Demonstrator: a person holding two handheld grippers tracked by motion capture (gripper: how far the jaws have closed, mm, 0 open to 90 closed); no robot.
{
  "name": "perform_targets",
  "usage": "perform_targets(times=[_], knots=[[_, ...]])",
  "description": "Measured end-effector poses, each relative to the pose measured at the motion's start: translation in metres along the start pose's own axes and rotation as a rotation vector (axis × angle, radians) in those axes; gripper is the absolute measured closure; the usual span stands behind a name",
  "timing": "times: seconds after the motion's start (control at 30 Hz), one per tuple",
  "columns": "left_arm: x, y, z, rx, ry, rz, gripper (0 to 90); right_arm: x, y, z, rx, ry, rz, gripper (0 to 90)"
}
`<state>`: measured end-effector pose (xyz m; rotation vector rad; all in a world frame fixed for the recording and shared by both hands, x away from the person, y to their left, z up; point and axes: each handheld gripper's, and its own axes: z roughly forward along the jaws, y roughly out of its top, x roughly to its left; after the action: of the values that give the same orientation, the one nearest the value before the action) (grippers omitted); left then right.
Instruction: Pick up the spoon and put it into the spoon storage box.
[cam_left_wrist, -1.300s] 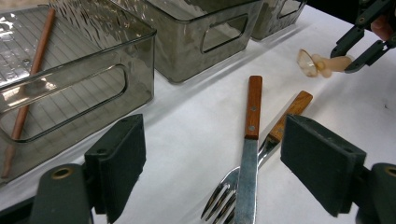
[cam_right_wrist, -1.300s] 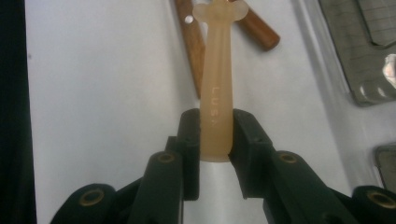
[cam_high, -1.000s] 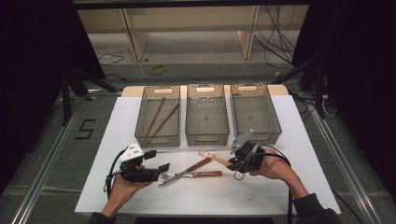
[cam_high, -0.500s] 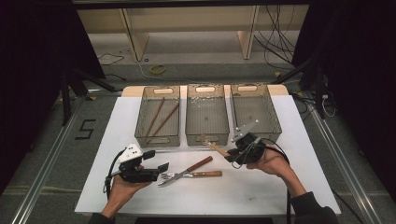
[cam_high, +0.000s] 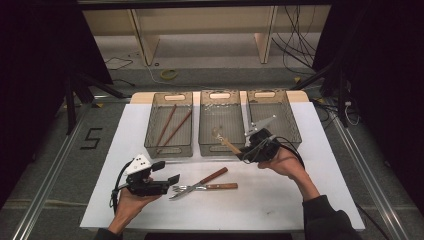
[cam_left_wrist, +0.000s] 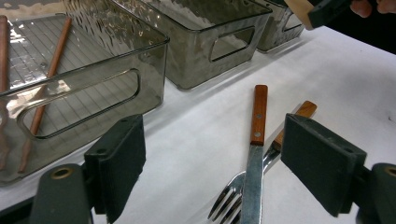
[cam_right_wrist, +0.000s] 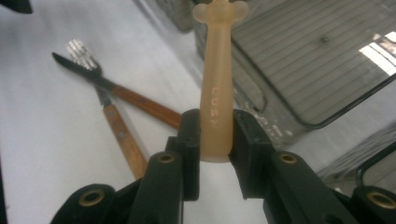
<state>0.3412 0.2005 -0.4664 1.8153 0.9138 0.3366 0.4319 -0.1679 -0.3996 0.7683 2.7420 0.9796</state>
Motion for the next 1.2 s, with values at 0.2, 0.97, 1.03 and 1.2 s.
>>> perform_targets(times=[0.2, 0.97, 1.03, 1.2], knots=[[0.001, 0.0, 0.0, -0.001, 0.001, 0.0, 21.5, -0.008, 0.009, 0.0, -0.022, -0.015, 0.028, 74.5], [0.0, -0.001, 0.0, -0.007, -0.004, 0.006, 21.5, -0.033, 0.038, 0.011, -0.05, -0.074, 0.117, 74.5], [0.0, -0.001, 0.0, -0.008, -0.004, 0.008, 21.5, -0.035, 0.04, 0.013, -0.047, -0.083, 0.122, 74.5], [0.0, -0.001, 0.0, -0.009, -0.004, 0.007, 21.5, -0.038, 0.047, 0.019, -0.04, -0.103, 0.132, 74.5]])
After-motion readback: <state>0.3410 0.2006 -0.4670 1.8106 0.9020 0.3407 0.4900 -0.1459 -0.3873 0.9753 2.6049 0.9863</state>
